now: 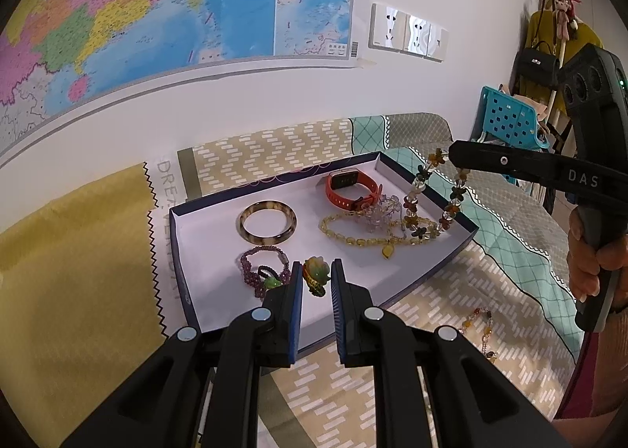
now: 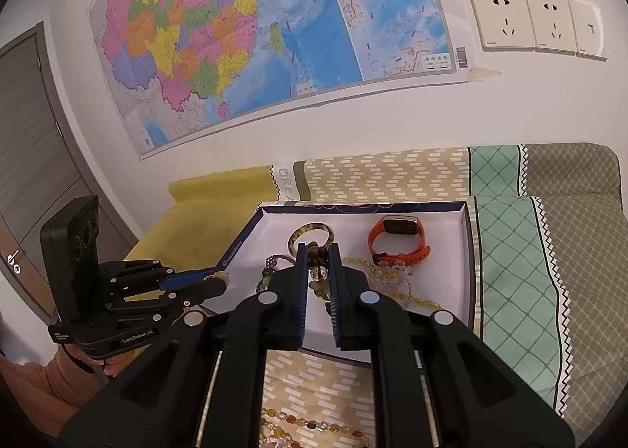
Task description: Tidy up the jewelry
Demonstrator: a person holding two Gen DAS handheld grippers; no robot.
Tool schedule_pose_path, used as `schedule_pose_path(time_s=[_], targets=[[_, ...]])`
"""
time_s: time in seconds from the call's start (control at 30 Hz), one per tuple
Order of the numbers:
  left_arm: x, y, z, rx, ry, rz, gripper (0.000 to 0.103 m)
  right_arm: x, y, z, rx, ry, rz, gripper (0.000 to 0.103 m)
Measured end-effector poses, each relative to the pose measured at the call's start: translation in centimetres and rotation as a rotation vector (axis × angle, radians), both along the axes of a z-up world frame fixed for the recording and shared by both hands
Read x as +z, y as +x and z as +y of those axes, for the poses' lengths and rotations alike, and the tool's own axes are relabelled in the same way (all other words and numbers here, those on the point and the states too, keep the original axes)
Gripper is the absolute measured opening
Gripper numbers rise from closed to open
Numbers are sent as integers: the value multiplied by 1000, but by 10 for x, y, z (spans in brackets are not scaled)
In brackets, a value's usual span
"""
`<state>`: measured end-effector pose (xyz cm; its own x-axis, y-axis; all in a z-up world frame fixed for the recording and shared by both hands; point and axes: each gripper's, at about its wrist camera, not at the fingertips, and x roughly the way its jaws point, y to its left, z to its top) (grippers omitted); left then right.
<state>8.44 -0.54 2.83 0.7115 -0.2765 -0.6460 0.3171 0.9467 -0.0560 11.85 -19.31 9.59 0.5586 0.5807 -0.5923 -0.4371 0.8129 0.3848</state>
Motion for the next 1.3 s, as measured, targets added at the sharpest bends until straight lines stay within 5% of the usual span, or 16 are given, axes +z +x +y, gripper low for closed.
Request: schedule_pose_path(time_s=[1.3], targets=[[-11,24,-3,25,42,29,13,-20,18,7,9,-9,43,10]])
